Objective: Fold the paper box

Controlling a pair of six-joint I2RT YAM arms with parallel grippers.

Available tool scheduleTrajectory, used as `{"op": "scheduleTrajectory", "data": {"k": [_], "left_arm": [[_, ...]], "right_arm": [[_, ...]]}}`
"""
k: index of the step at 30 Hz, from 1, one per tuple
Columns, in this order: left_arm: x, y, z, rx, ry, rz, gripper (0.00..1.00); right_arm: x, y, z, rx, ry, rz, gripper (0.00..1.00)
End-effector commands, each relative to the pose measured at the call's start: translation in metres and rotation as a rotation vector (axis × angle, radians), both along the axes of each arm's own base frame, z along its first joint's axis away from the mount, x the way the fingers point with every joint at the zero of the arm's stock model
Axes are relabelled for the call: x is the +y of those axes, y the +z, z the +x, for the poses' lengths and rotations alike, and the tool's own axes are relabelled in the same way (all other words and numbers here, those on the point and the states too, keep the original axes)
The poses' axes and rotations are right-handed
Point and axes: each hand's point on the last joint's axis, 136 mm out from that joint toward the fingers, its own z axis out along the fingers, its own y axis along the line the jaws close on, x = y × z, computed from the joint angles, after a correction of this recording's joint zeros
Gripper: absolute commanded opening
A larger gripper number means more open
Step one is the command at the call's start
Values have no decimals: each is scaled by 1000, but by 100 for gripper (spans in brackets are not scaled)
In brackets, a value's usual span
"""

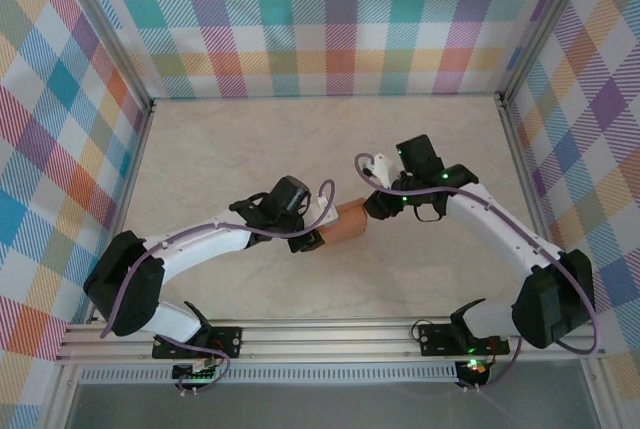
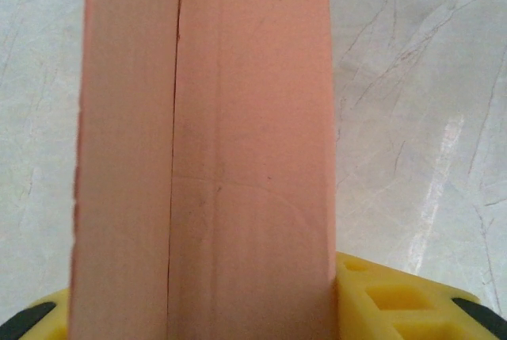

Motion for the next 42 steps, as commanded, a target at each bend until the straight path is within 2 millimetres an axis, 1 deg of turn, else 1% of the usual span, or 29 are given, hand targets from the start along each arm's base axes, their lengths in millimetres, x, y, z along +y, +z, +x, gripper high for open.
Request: {"op": "scheduleTrajectory", "data": {"k": [1,3,4,7,9,11,13,17,18,22,26,27,30,33,35,38,42], "left_arm": [[2,-6,-9,74,-31,21,45],[1,-8,-10,89,-36,28,45],[1,-9,-10,93,-37,30,45],[1,-12,-11,110,-42,37,45],[1,-14,-11,123,-42,44,45],[2,-16,-11,128,-39,49,45],[2,-17,-10,126,-34,55,45],[4,-19,-8,119,-28,64,45],[4,-19,-9,119,-28,66,45],[5,-19,-8,117,-26,68,45],[5,-20,-8,123,-27,71,45],[5,-20,-8,122,-28,71,45],[6,-20,-8,123,-25,72,45],[5,-20,-8,122,-25,72,45],[5,-19,-8,121,-25,70,45],[5,-19,-7,121,-23,68,45],[4,-17,-5,122,-8,63,45]], "right_arm": [[12,7,-2,-2,82,22,44],[12,3,2,3,82,12,44],[13,2,4,2,79,8,42],[14,-5,10,18,81,-16,40],[14,-9,12,30,86,-27,37],[14,-12,12,35,89,-31,31],[14,-13,13,40,89,-33,30],[11,-15,12,62,90,-27,29],[10,-14,11,65,91,-24,25],[8,-16,7,88,107,-35,19],[5,-20,5,111,113,-58,15],[5,-21,4,117,113,-59,12],[5,-21,3,122,118,-57,8],[5,-23,3,131,120,-63,6],[5,-23,3,136,120,-65,0],[7,-21,7,138,101,-50,0],[12,-11,14,147,17,7,0]]}}
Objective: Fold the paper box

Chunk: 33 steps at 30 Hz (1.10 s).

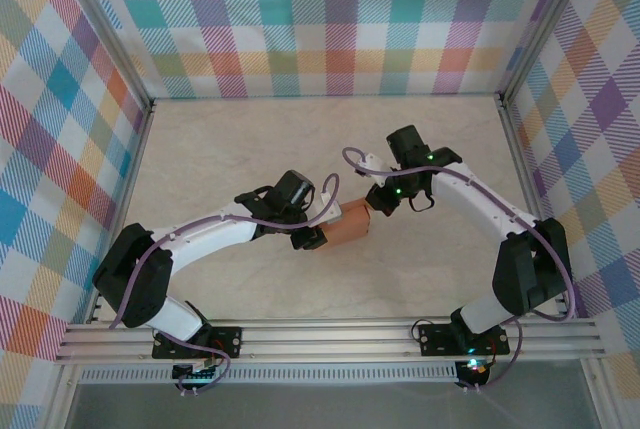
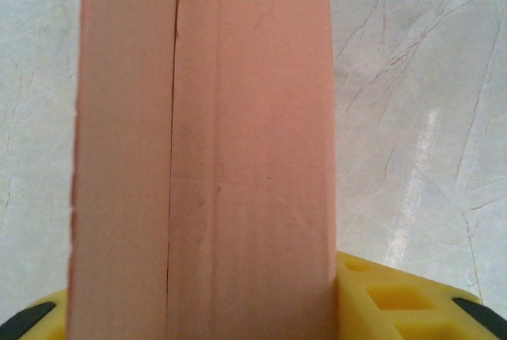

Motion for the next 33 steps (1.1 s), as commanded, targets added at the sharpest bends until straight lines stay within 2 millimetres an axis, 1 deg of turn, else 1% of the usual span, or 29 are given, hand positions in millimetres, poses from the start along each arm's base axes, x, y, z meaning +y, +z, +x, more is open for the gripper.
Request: {"op": "scheduleTrajectory", "data": {"k": [1,4,10,14,16,20,23,30,33], "left_arm": [[10,-15,-7,67,9,54,45],[9,-15,-6,70,11,56,45],[8,-17,-5,86,21,60,45],[6,-17,-7,94,15,53,45],[5,-16,-7,94,14,46,45],[4,-16,-8,100,14,41,43],[5,-16,-7,101,21,43,43],[3,-13,-5,101,29,42,44],[3,-12,-5,105,30,41,45]], "right_arm": [[10,15,7,18,-77,80,0],[6,15,12,53,-182,77,0],[4,24,6,93,-303,93,0],[4,27,8,63,-384,83,0],[5,24,9,72,-438,83,0],[4,19,12,23,-517,95,0],[2,14,10,-1,-546,96,0],[-1,-7,3,-19,-582,97,0],[1,-10,2,-42,-574,103,0]]}}
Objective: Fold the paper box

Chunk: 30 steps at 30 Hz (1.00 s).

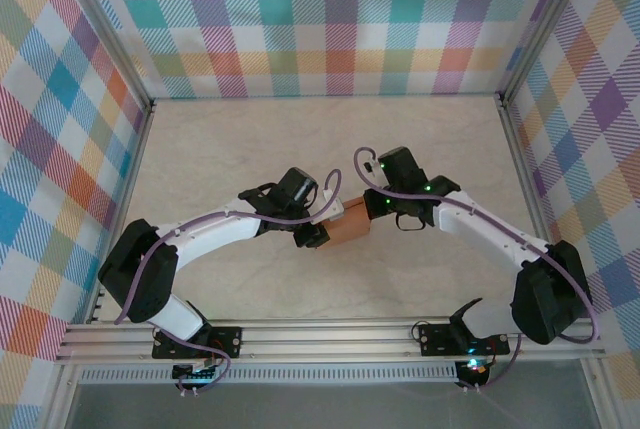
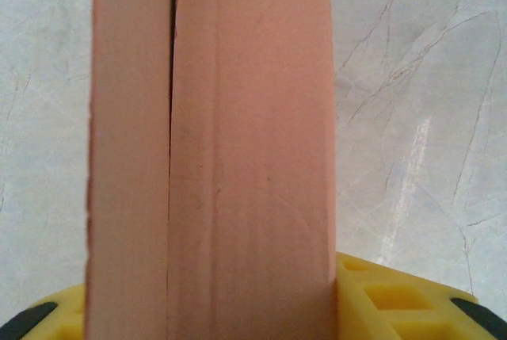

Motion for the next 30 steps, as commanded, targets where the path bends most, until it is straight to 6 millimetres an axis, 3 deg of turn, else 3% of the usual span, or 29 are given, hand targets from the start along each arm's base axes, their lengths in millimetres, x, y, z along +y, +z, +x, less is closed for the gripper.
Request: {"op": "scheduleTrajectory", "data": {"k": [1,4,9,13,20,25,30], "left_arm": [[9,-11,-9,76,10,44,47],[6,-7,-8,73,17,30,56],[8,0,-6,49,26,20,59],[7,8,-3,27,38,5,68],[5,22,2,0,57,-21,64],[7,21,3,-2,71,-15,77],[1,35,6,-16,92,-67,94]], "right_arm": [[-2,-9,0,-13,-28,-11,0],[1,-11,-1,-27,-4,-23,0],[2,-14,-3,-55,29,-41,0],[2,-16,-3,-56,34,-48,0],[0,-17,-6,-48,55,-73,0],[0,-17,-12,-47,75,-56,0],[-1,-20,-13,-67,74,-42,0]]}}
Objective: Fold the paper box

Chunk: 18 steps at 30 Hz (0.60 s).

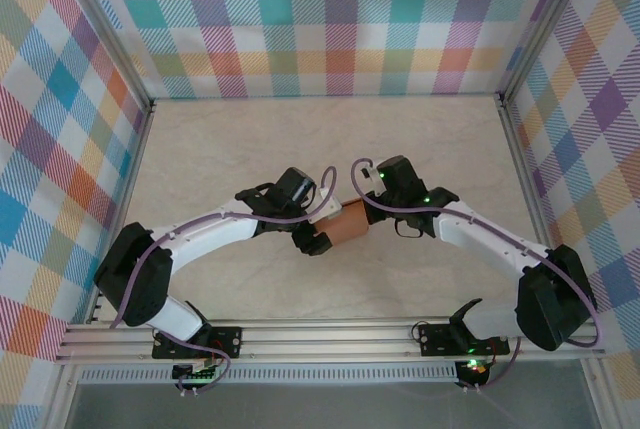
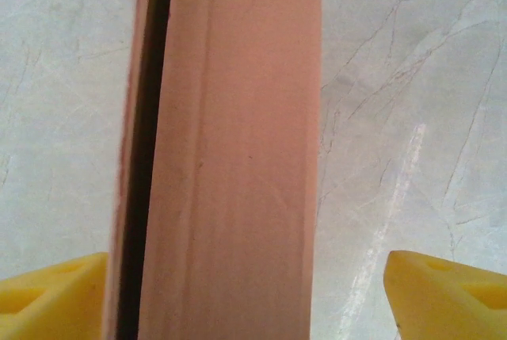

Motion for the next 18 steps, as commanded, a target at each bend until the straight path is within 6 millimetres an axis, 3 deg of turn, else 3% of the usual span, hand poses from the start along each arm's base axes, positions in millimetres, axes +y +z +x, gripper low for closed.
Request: {"op": "scheduleTrajectory", "data": {"k": [1,9,12,18], "left_arm": [[-5,31,8,-46,37,-73,99],[-3,77,10,-95,134,-200,100],[11,93,16,-128,241,-204,100],[49,90,22,-135,458,-114,93]], "right_arm": [[-2,-12,-13,33,28,-17,0],[-2,-4,-11,22,22,-16,0],[-3,0,-12,43,16,-25,0],[-4,2,-13,51,8,-31,0]]}}
